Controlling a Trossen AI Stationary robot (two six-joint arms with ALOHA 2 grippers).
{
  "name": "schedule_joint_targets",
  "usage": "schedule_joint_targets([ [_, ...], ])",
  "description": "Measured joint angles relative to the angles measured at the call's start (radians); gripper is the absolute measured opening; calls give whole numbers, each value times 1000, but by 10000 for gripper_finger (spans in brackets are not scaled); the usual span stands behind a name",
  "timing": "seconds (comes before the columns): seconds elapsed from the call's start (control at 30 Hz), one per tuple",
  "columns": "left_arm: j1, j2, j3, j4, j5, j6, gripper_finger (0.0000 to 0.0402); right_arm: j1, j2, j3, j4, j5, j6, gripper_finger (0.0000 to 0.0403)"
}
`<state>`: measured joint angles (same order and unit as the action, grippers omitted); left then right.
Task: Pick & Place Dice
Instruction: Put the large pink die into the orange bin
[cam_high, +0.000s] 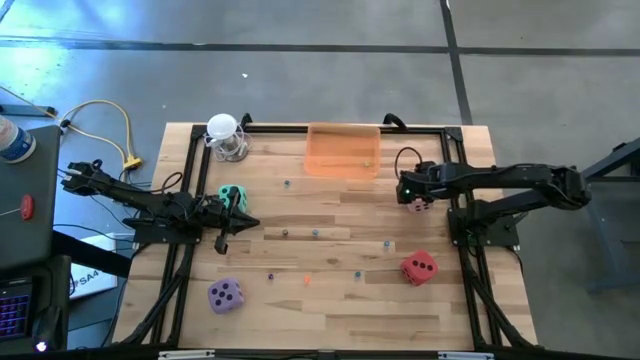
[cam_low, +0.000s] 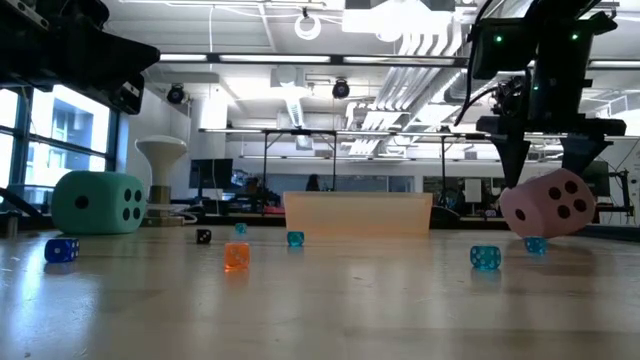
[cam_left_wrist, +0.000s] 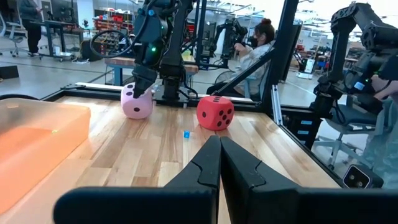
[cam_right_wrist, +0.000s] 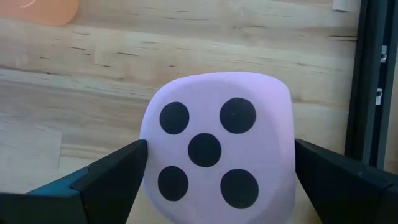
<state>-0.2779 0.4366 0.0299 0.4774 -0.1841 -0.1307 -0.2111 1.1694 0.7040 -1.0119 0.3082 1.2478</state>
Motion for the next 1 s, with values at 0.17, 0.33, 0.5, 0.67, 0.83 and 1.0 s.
schedule_joint_targets([
  [0.17, 0, 0, 0, 0, 0, 0, 0, 1, 0, 0, 1, 4, -12, 386],
  [0.33, 0, 0, 0, 0, 0, 0, 0, 1, 0, 0, 17, 4, -33, 386],
  [0.5, 0, 0, 0, 0, 0, 0, 0, 1, 0, 0, 26, -4, -52, 386],
  [0.67, 0, 0, 0, 0, 0, 0, 0, 1, 0, 0, 26, -16, -52, 386],
  [0.83, 0, 0, 0, 0, 0, 0, 0, 1, 0, 0, 31, -16, -71, 386],
  [1.0, 0, 0, 0, 0, 0, 0, 0, 1, 1, 0, 37, 6, -83, 386],
])
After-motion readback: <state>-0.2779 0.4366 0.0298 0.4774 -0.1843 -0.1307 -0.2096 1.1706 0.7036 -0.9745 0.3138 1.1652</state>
